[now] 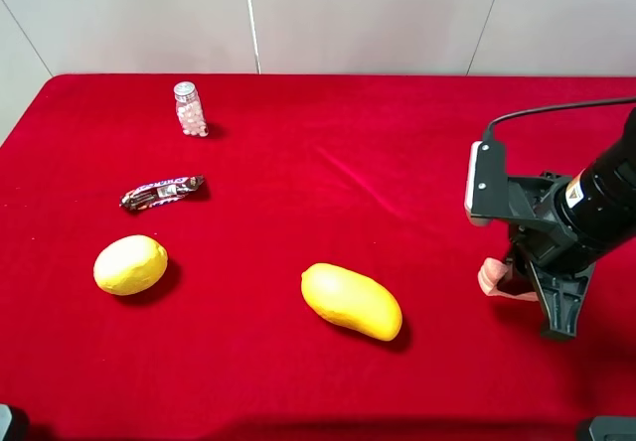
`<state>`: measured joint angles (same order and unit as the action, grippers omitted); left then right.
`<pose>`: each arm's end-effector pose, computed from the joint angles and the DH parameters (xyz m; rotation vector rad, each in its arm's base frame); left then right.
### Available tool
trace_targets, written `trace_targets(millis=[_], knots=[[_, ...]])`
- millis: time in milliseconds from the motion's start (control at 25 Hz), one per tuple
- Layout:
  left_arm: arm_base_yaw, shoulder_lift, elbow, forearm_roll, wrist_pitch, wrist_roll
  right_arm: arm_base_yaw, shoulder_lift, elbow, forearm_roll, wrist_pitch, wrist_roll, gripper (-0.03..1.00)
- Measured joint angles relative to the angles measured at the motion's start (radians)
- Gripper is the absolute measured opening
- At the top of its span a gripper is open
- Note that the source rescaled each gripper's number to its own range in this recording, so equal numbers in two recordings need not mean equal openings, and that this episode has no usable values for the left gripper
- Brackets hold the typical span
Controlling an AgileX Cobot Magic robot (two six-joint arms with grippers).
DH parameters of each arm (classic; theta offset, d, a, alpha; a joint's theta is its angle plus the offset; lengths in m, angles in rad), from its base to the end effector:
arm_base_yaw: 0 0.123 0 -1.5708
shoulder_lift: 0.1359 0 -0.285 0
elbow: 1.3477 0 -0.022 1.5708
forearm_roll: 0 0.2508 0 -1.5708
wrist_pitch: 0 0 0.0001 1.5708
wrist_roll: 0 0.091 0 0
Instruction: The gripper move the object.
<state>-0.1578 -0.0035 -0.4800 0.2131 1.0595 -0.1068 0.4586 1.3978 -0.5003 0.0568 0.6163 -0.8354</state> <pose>-0.0013 0.0172 0.2733 0.0445 2.0416 0.0906 0.1702 0.0874 0.1513 -1.7513 2.4274 0.0127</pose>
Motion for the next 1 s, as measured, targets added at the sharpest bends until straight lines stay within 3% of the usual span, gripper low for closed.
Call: trace_targets(millis=[1000], knots=[[0.000, 0.000, 0.000, 0.000, 0.000, 0.000, 0.000, 0.098, 0.073, 0.003, -0.227, 0.000, 0.00]])
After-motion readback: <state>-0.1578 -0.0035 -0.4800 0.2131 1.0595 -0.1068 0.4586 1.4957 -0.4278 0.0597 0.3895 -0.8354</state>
